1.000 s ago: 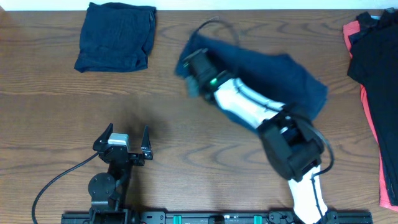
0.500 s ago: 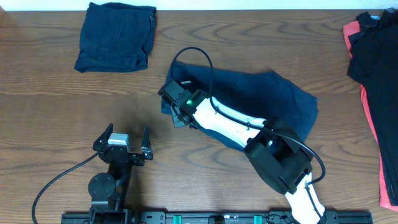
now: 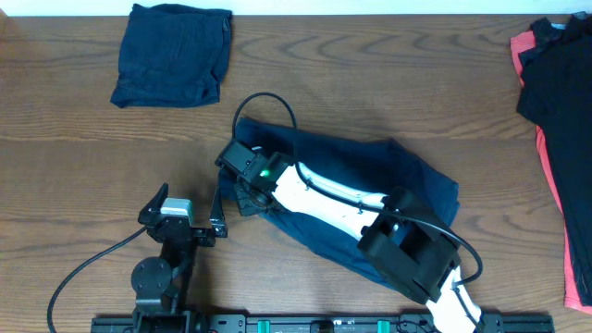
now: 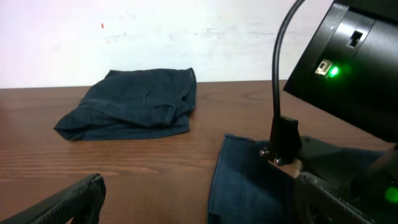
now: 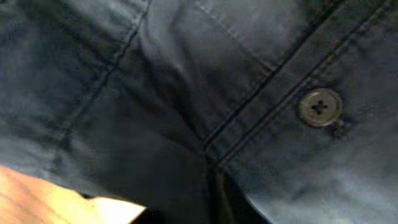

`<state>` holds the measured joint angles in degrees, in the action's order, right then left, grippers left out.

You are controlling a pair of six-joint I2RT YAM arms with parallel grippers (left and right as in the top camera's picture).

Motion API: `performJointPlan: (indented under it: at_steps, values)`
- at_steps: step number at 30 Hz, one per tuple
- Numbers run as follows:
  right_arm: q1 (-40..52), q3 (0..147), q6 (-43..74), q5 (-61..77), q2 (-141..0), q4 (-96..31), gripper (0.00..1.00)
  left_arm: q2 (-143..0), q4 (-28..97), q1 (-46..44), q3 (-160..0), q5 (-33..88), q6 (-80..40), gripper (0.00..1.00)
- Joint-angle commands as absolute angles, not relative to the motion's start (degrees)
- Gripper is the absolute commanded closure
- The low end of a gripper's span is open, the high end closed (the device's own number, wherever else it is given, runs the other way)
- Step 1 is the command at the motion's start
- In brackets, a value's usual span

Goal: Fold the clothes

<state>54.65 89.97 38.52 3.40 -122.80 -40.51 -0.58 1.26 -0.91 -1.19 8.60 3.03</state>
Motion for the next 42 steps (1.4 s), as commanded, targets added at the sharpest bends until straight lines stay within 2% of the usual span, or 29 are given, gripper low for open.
performJointPlan:
  at_steps: [1,3,4,5,8,10,12,15,18,19,21,23,27,36,42]
  values:
    - [51.5,90.1,37.6,3.9,-119.4,-41.4,0.65,-0.2,3.2,-0.7,-0.2,9.4,3.4,0.02]
    - [49.5,90.1,35.7,3.9,-117.7,-42.3,0.46,-0.2,3.2,-0.7,-0.2,9.4,3.4,0.02]
    - [48.4,90.1,34.7,3.9,-116.5,-43.0,0.28,-0.2,3.2,-0.7,-0.2,9.4,3.4,0.02]
    - [47.6,90.1,33.9,3.9,-115.3,-43.5,0.19,-0.2,3.2,-0.7,-0.2,9.4,3.4,0.02]
    - [44.5,90.1,31.2,3.2,-110.8,-45.9,0.19,-0.2,3.2,-0.7,-0.2,9.4,3.4,0.02]
    - [42.2,90.1,31.2,3.0,-107.4,-48.4,0.23,-0.2,3.2,-0.7,-0.2,9.4,3.4,0.02]
    - [39.6,90.1,31.2,3.0,-104.3,-51.6,0.18,-0.2,3.2,-0.7,-0.2,9.4,3.4,0.02]
    - [36.1,90.1,26.9,3.0,-101.1,-58.3,0.20,-0.2,3.2,-0.7,-0.2,9.4,3.4,0.02]
    - [33.7,89.6,24.8,2.8,-100.7,-66.1,0.29,-0.2,3.2,-0.7,-0.2,9.4,3.4,0.02]
    - [33.0,88.4,24.8,2.8,-100.9,-68.2,0.44,-0.2,3.2,-0.7,-0.2,9.4,3.4,0.02]
    - [32.5,85.1,24.8,2.5,-100.9,-69.2,0.79,-0.2,3.2,-0.7,-0.2,9.4,3.4,0.02]
    - [32.0,80.9,25.8,-1.1,-100.9,-69.1,0.98,-0.2,3.2,-0.7,-0.2,9.4,3.4,0.02]
    - [29.0,72.3,32.2,-7.3,-100.9,-65.8,0.99,-0.2,3.2,-0.7,-0.2,9.4,3.4,0.02]
    - [14.3,61.4,31.9,-1.9,-100.9,-55.7,0.99,-0.2,3.2,-0.7,-0.2,9.4,3.4,0.02]
    - [8.8,58.4,29.1,2.1,-100.9,-51.1,0.99,-0.2,3.2,-0.7,-0.2,9.4,3.4,0.02]
